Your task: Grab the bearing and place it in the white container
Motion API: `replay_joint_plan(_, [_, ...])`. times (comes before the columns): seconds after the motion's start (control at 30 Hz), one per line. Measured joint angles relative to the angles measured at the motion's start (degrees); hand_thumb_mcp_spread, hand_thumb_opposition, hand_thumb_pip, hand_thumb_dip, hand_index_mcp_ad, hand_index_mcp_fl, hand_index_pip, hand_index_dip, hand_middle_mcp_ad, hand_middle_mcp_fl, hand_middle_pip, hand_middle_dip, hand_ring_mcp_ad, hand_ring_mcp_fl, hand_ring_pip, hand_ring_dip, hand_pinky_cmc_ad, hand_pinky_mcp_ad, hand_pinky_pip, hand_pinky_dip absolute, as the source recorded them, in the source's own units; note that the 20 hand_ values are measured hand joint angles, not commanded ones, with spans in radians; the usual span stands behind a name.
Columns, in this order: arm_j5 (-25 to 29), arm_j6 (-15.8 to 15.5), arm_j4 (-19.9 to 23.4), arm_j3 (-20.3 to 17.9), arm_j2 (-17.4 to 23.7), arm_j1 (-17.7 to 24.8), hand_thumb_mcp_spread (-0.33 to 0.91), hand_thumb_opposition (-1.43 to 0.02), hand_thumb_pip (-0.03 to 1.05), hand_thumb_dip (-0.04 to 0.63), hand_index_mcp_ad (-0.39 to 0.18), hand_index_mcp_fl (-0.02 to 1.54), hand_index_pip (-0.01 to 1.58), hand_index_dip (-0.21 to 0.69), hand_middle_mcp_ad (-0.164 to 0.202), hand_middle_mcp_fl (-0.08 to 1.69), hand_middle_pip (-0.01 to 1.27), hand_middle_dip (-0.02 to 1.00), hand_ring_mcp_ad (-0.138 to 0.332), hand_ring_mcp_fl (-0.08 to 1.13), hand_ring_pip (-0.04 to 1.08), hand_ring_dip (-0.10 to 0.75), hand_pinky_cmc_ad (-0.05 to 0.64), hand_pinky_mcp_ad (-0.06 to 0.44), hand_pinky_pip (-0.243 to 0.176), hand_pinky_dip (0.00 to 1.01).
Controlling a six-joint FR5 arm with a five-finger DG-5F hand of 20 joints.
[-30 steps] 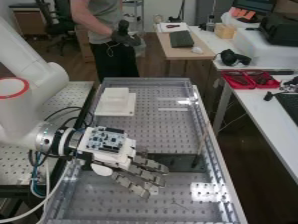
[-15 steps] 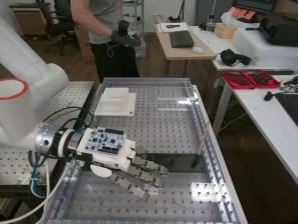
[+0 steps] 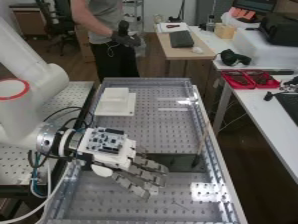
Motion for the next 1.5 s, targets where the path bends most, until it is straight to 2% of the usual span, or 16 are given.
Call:
replay_joint_plan(0.4, [0.3,-0.2,0.2,-0.1,0.0,0.2,0.39,-0.85,0.72,0.267,-0.072,0.09,1.43,0.269,0.082,0.00,0.12,0.14,0.143,0.00,0.07,0.047,0.394,0.293,-0.089,0.18])
replay_joint_plan(0.67, [0.0,-0.2,2.0,-0.6,0.1,0.2,0.38,-0.85,0.72,0.265,-0.072,0.17,1.43,0.250,0.082,0.00,0.13,0.15,0.143,0.00,0.07,0.049,0.394,0.293,-0.089,0.18])
replay_joint_plan(0.7, [0.0,-0.2,2.4,-0.7,0.2,0.2,0.39,-0.88,0.71,0.269,-0.068,0.20,1.43,0.250,0.086,0.02,0.13,0.15,0.143,0.00,0.07,0.049,0.398,0.293,-0.087,0.18])
replay_joint_plan(0.77, [-0.1,-0.2,2.9,-0.9,0.3,0.1,0.39,-0.91,0.62,0.265,-0.068,0.32,1.46,0.250,0.086,0.04,0.13,0.15,0.147,0.00,0.08,0.049,0.394,0.297,-0.073,0.18])
replay_joint_plan(0.8, [-0.1,-0.2,2.9,-0.9,0.3,0.1,0.42,-0.94,0.60,0.267,-0.070,0.32,1.45,0.250,0.082,0.04,0.13,0.15,0.143,0.00,0.08,0.049,0.394,0.293,-0.075,0.18])
replay_joint_plan(0.83, [-0.1,-0.2,3.2,-1.0,0.3,0.1,0.41,-0.94,0.60,0.267,-0.066,0.34,1.45,0.250,0.082,0.05,0.13,0.16,0.143,0.00,0.07,0.051,0.394,0.293,-0.059,0.18])
replay_joint_plan(1.2, [0.0,-0.2,3.1,-1.0,0.5,0.3,0.43,-0.97,0.58,0.265,-0.070,0.37,1.46,0.250,0.082,0.05,0.13,0.16,0.145,0.00,0.09,0.051,0.379,0.293,-0.042,0.18])
replay_joint_plan(1.5, [-0.6,0.4,3.3,-1.8,4.6,0.9,0.44,-0.97,0.58,0.267,-0.070,0.37,1.46,0.250,0.082,0.05,0.13,0.16,0.147,0.00,0.09,0.054,0.380,0.293,-0.042,0.18])
